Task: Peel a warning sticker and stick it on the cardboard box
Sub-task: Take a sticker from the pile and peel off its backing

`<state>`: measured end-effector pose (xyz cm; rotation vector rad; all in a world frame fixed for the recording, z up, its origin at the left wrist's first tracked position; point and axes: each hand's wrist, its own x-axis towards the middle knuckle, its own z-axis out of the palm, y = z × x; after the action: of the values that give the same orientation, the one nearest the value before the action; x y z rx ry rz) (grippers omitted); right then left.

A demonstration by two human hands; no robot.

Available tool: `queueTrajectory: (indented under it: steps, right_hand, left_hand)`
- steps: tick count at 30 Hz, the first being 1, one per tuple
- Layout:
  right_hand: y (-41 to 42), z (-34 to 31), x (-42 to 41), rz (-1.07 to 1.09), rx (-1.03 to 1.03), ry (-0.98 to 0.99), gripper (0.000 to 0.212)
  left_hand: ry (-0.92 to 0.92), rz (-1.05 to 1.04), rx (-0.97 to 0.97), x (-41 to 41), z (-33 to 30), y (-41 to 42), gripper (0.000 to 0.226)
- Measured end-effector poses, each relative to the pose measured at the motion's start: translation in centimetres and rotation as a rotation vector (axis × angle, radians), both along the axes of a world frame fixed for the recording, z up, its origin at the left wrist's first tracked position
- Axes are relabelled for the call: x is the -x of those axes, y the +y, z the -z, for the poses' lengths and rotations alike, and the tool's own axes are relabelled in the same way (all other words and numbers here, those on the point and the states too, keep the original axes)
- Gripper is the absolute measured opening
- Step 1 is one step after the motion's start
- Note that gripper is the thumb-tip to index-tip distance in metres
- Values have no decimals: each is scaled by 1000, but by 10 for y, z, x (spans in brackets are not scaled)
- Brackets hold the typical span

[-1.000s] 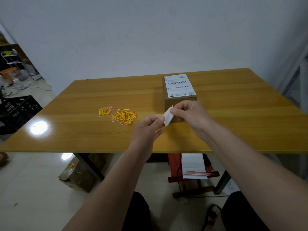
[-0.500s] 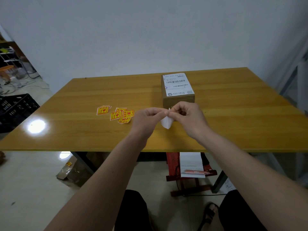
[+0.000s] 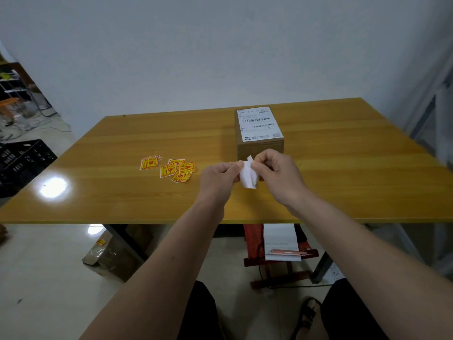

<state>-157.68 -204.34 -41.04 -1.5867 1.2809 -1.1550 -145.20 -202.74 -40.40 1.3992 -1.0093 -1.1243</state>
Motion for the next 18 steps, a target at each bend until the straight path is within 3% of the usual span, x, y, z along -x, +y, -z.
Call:
queueTrajectory:
  steps: [18]
  right_hand:
    - [6,6,-8,202,27,-245,13]
  left_hand:
    - [177,-244,52,15,8,-1,18]
